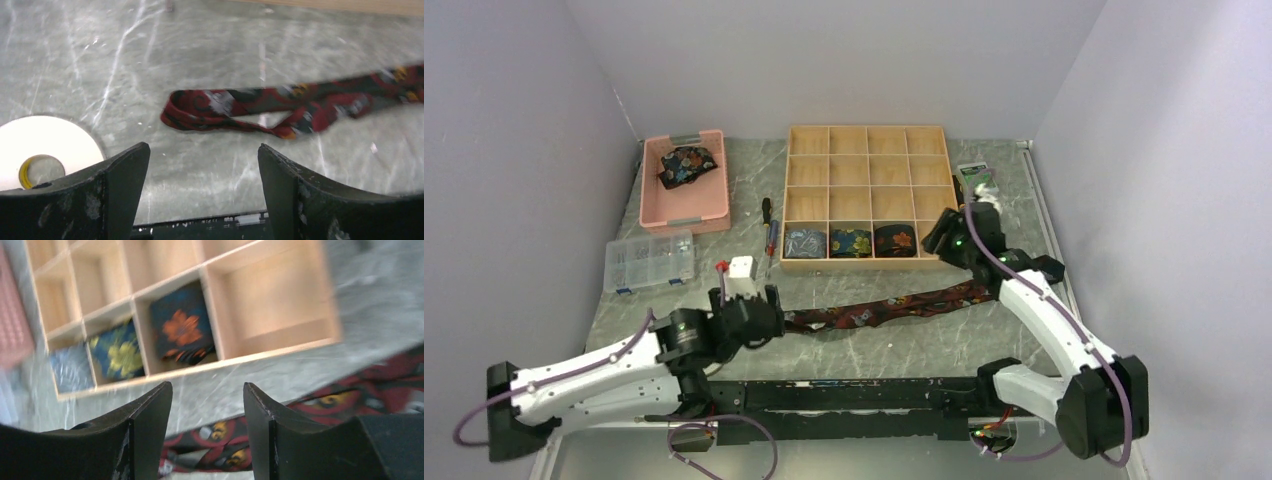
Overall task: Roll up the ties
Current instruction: Flatten out the tie at the center of the board.
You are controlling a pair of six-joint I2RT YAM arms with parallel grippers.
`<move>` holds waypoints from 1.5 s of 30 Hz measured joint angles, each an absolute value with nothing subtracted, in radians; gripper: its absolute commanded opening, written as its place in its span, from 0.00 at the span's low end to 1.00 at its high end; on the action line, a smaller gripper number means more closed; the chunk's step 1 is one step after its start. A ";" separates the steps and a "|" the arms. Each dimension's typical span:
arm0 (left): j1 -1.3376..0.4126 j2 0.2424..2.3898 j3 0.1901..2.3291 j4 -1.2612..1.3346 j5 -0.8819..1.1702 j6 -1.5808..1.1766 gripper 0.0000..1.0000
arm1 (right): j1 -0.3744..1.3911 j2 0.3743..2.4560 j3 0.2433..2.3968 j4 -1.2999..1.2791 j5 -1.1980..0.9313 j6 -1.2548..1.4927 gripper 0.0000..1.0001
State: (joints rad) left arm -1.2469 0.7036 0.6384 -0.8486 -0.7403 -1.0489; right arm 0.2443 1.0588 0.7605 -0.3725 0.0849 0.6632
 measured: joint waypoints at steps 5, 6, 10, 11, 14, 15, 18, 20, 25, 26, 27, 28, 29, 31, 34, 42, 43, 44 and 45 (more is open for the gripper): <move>-0.842 0.850 0.638 -0.781 -0.447 -0.976 0.77 | 0.400 1.143 0.761 -0.351 -0.034 0.603 0.57; -0.802 0.867 0.639 -0.775 -0.411 -0.962 0.75 | 0.414 1.148 0.761 -0.351 -0.043 0.595 0.57; -0.686 0.984 0.696 -0.766 -0.270 -0.925 0.67 | 0.453 1.150 0.779 -0.346 -0.078 0.574 0.56; -0.668 1.021 0.719 -0.766 -0.247 -0.921 0.66 | 0.458 1.150 0.785 -0.343 -0.083 0.570 0.56; -0.629 1.140 0.793 -0.764 -0.195 -0.922 0.67 | 0.467 1.150 0.794 -0.331 -0.096 0.566 0.56; -0.626 1.159 0.803 -0.765 -0.190 -0.925 0.67 | 0.469 1.150 0.795 -0.329 -0.099 0.566 0.56; -0.615 1.196 0.815 -0.781 -0.174 -0.932 0.64 | 0.469 1.150 0.794 -0.326 -0.115 0.564 0.56; -0.599 1.208 0.815 -0.800 -0.166 -0.934 0.60 | 0.469 1.145 0.794 -0.323 -0.123 0.565 0.56; -0.561 1.270 0.815 -0.830 -0.140 -0.936 0.51 | 0.473 1.121 0.795 -0.308 -0.150 0.564 0.56; -0.559 1.283 0.815 -0.835 -0.134 -0.936 0.51 | 0.473 1.116 0.796 -0.305 -0.155 0.564 0.56; -0.558 1.292 0.815 -0.838 -0.132 -0.936 0.50 | 0.474 1.113 0.797 -0.303 -0.160 0.563 0.56; -0.556 1.299 0.815 -0.839 -0.128 -0.935 0.50 | 0.474 1.111 0.798 -0.302 -0.163 0.561 0.56; -0.553 1.308 0.815 -0.839 -0.128 -0.931 0.50 | 0.475 1.110 0.799 -0.300 -0.165 0.559 0.56; -0.544 1.336 0.815 -0.838 -0.123 -0.925 0.48 | 0.475 1.110 0.800 -0.295 -0.167 0.557 0.56; -0.532 1.383 0.813 -0.833 -0.116 -0.912 0.40 | 0.476 1.110 0.800 -0.290 -0.167 0.556 0.56; -0.529 1.403 0.792 -0.780 -0.085 -0.879 0.03 | 0.476 1.089 0.800 -0.291 -0.165 0.545 0.56; -0.529 1.397 0.781 -0.768 -0.079 -0.876 0.03 | 0.476 1.085 0.800 -0.292 -0.163 0.543 0.56; -0.529 1.386 0.772 -0.759 -0.073 -0.875 0.03 | 0.476 1.081 0.800 -0.294 -0.160 0.542 0.56; -0.529 1.370 0.763 -0.754 -0.068 -0.875 0.03 | 0.476 1.075 0.800 -0.297 -0.157 0.541 0.56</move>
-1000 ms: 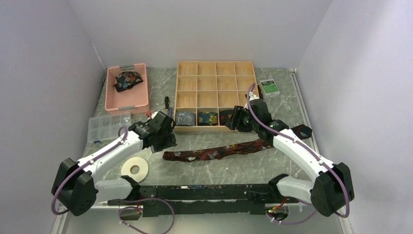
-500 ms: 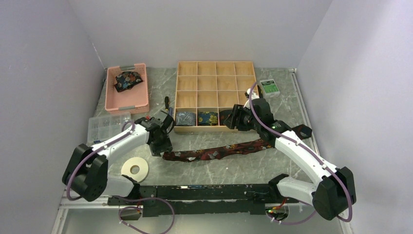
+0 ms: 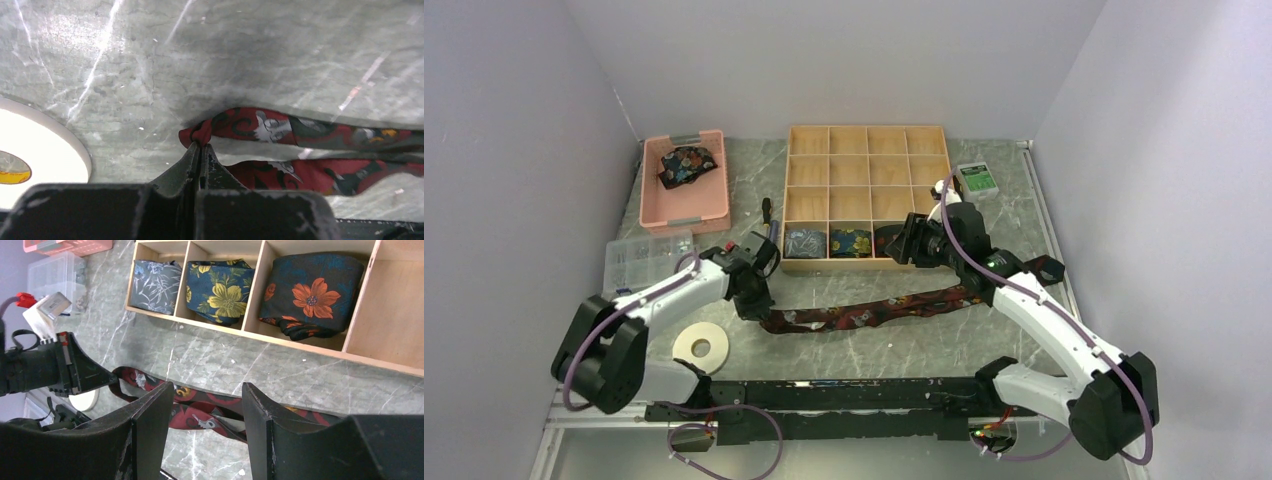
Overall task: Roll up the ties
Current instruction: Flatten out the tie at the center of the board.
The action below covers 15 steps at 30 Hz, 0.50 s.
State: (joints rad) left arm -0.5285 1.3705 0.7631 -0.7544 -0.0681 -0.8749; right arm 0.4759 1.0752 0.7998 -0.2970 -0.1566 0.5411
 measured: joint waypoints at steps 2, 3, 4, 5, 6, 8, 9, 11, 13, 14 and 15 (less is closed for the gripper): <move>-0.529 1.318 0.747 -0.744 -0.061 -0.866 0.03 | 0.476 1.063 0.800 -0.305 -0.147 0.539 0.56; -0.529 1.277 0.742 -0.734 -0.059 -0.856 0.03 | 0.476 1.058 0.801 -0.308 -0.140 0.538 0.56; -0.529 1.243 0.739 -0.723 -0.058 -0.847 0.03 | 0.476 1.052 0.802 -0.310 -0.134 0.537 0.56; -0.529 1.207 0.738 -0.709 -0.058 -0.837 0.03 | 0.476 1.045 0.804 -0.315 -0.126 0.535 0.55; -0.530 1.162 0.730 -0.675 -0.058 -0.820 0.03 | 0.476 1.037 0.805 -0.319 -0.117 0.533 0.55; -0.543 1.055 0.706 -0.587 -0.068 -0.776 0.03 | 0.476 1.016 0.808 -0.331 -0.093 0.528 0.55; -0.556 1.012 0.699 -0.554 -0.076 -0.758 0.03 | 0.476 1.008 0.810 -0.336 -0.084 0.525 0.55; -0.608 0.900 0.681 -0.448 -0.119 -0.695 0.03 | 0.476 0.988 0.818 -0.346 -0.062 0.520 0.54; -0.678 0.787 0.646 -0.311 -0.172 -0.613 0.03 | 0.476 0.966 0.820 -0.345 -0.047 0.515 0.54; -0.720 0.714 0.604 -0.220 -0.199 -0.559 0.03 | 0.476 0.955 0.820 -0.346 -0.036 0.514 0.54; -0.749 0.653 0.565 -0.157 -0.215 -0.522 0.03 | 0.476 0.949 0.820 -0.345 -0.029 0.514 0.54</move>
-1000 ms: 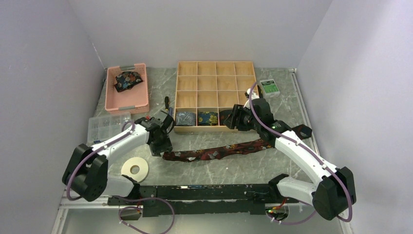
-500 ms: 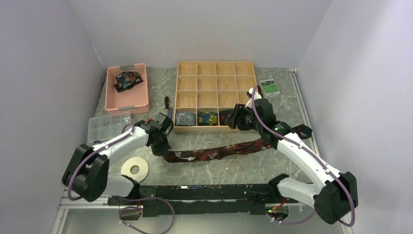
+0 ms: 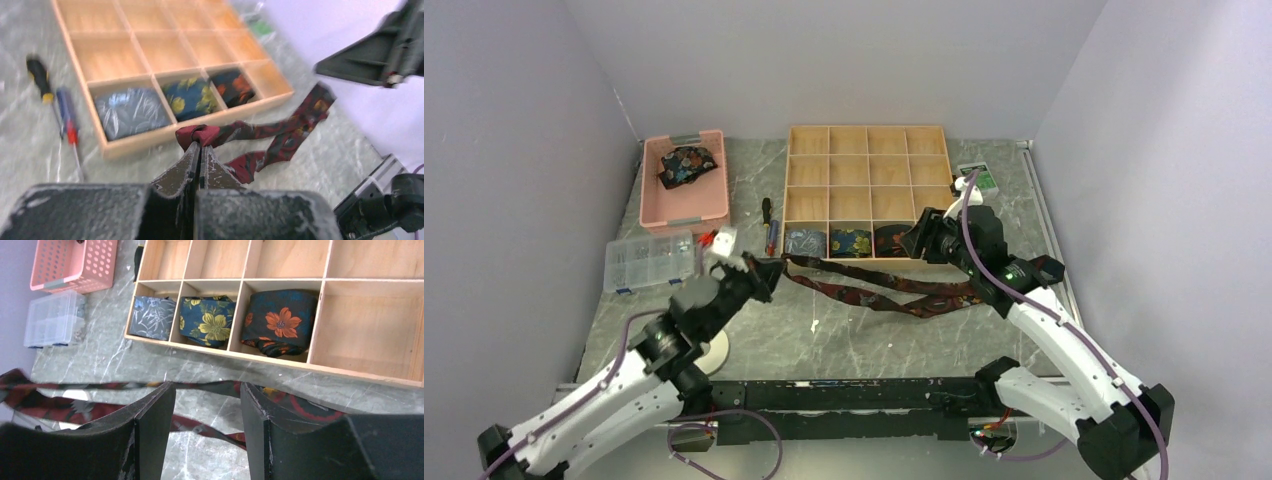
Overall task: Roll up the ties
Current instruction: Flatten out the tie at the center of the board.
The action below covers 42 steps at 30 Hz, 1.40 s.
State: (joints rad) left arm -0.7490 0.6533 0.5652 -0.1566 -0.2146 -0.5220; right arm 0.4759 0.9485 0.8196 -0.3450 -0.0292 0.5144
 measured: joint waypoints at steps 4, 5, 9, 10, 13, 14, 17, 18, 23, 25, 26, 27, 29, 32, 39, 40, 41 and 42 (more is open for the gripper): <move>-0.830 0.355 0.287 0.128 -0.294 -0.408 0.03 | 0.476 0.936 0.790 -0.322 -0.004 0.515 0.55; -0.833 0.311 0.234 0.143 -0.318 -0.405 0.03 | 0.476 0.939 0.784 -0.322 -0.004 0.514 0.56; -0.836 0.229 0.111 0.057 -0.432 -0.445 0.03 | 0.476 0.986 0.744 -0.311 -0.014 0.503 0.57; -0.836 0.224 0.104 0.040 -0.448 -0.453 0.03 | 0.476 0.999 0.735 -0.310 -0.020 0.500 0.57; -0.836 0.218 0.097 0.006 -0.490 -0.467 0.03 | 0.478 1.050 0.706 -0.301 -0.054 0.495 0.57; -0.836 0.218 0.097 0.002 -0.498 -0.467 0.03 | 0.480 1.065 0.699 -0.298 -0.064 0.494 0.57; -0.838 0.219 0.096 -0.022 -0.510 -0.469 0.03 | 0.522 1.121 0.678 -0.273 -0.090 0.501 0.58; -0.838 0.220 0.095 -0.029 -0.510 -0.469 0.03 | 0.546 1.143 0.672 -0.262 -0.091 0.502 0.58; -0.839 0.250 0.096 -0.045 -0.512 -0.495 0.03 | 0.680 1.277 0.664 -0.227 -0.034 0.511 0.61; -0.839 0.278 0.096 -0.058 -0.513 -0.519 0.03 | 0.720 1.317 0.665 -0.220 0.011 0.508 0.62; -0.839 0.295 0.096 -0.064 -0.514 -0.533 0.03 | 0.738 1.341 0.669 -0.215 0.040 0.508 0.62; -0.839 0.315 0.096 -0.069 -0.514 -0.546 0.03 | 0.750 1.366 0.675 -0.210 0.065 0.507 0.62; -0.839 0.362 0.096 -0.076 -0.514 -0.582 0.03 | 0.759 1.415 0.688 -0.196 0.105 0.505 0.62; -0.839 0.429 0.096 -0.083 -0.514 -0.632 0.03 | 0.763 1.492 0.717 -0.180 0.157 0.505 0.61; -0.841 0.434 0.097 -0.116 -0.549 -0.698 0.03 | 0.783 1.554 0.753 -0.156 0.287 0.509 0.63; -0.841 0.430 0.097 -0.124 -0.557 -0.706 0.03 | 0.782 1.554 0.752 -0.155 0.304 0.509 0.64; -0.841 0.426 0.097 -0.133 -0.566 -0.719 0.03 | 0.782 1.554 0.752 -0.155 0.315 0.509 0.65; -0.841 0.423 0.097 -0.141 -0.571 -0.723 0.03 | 0.782 1.554 0.752 -0.153 0.324 0.508 0.66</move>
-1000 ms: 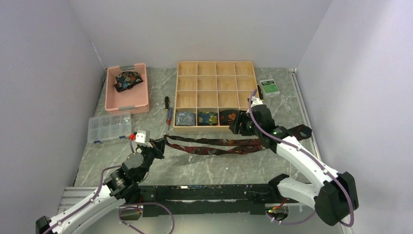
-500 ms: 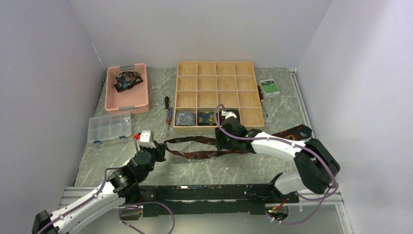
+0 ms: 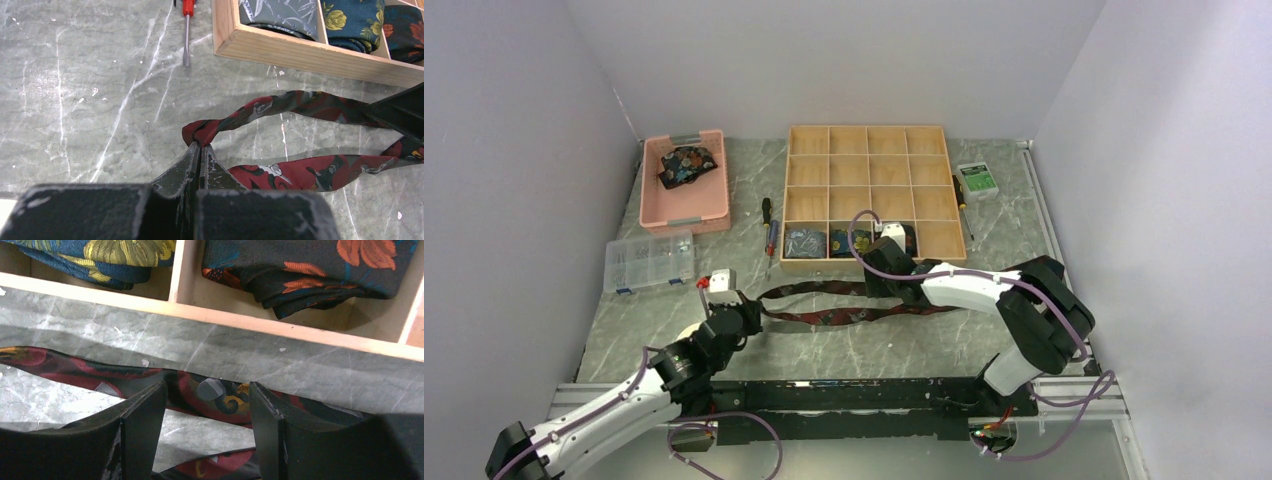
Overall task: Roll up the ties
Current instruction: Flatten out the tie at the center of the board.
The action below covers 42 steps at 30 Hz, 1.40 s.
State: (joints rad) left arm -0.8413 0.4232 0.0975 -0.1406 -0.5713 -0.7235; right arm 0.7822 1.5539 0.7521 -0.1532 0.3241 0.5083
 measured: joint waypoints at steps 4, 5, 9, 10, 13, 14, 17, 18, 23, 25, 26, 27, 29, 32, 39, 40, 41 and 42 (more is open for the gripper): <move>-0.841 0.417 0.097 -0.148 -0.577 -0.727 0.03 | 0.781 1.560 0.753 -0.144 0.336 0.496 0.62; -0.841 0.411 0.097 -0.148 -0.576 -0.726 0.03 | 0.781 1.567 0.754 -0.145 0.336 0.497 0.61; -0.841 0.359 0.097 -0.147 -0.562 -0.715 0.03 | 0.791 1.528 0.742 -0.147 0.312 0.493 0.52; -0.841 0.344 0.097 -0.147 -0.558 -0.710 0.04 | 0.799 1.493 0.728 -0.147 0.292 0.490 0.49; -0.841 0.274 0.095 -0.139 -0.525 -0.681 0.14 | 0.833 1.391 0.691 -0.154 0.228 0.480 0.40; -0.841 0.255 0.095 -0.138 -0.513 -0.666 0.20 | 0.849 1.366 0.681 -0.155 0.213 0.479 0.38; -0.841 0.204 0.092 -0.128 -0.458 -0.624 0.34 | 0.897 1.327 0.632 -0.156 0.179 0.482 0.32; -0.841 0.190 0.089 -0.120 -0.439 -0.608 0.39 | 0.911 1.319 0.612 -0.160 0.175 0.484 0.31; -0.841 0.159 0.088 -0.081 -0.340 -0.551 0.73 | 0.970 1.297 0.534 -0.185 0.162 0.515 0.21; -0.841 0.160 0.090 -0.068 -0.311 -0.535 0.80 | 0.986 1.293 0.534 -0.188 0.159 0.530 0.20; -0.841 0.162 0.095 -0.068 -0.301 -0.532 0.80 | 0.998 1.293 0.534 -0.193 0.159 0.540 0.21; -0.841 0.168 0.102 -0.068 -0.293 -0.528 0.79 | 1.010 1.293 0.534 -0.196 0.159 0.551 0.22; -0.841 0.189 0.131 -0.074 -0.284 -0.518 0.77 | 1.031 1.297 0.534 -0.197 0.166 0.574 0.26; -0.841 0.218 0.175 -0.074 -0.281 -0.517 0.74 | 1.063 1.316 0.548 -0.200 0.196 0.610 0.32; -0.841 0.345 0.213 -0.132 -0.289 -0.580 0.69 | 1.154 1.373 0.594 -0.201 0.252 0.683 0.51; -0.841 0.374 0.217 -0.149 -0.292 -0.591 0.69 | 1.158 1.370 0.594 -0.200 0.252 0.701 0.55; -0.841 0.411 0.225 -0.174 -0.299 -0.605 0.69 | 1.161 1.361 0.593 -0.205 0.256 0.719 0.57; -0.841 0.445 0.237 -0.199 -0.307 -0.617 0.69 | 1.162 1.348 0.593 -0.223 0.259 0.730 0.59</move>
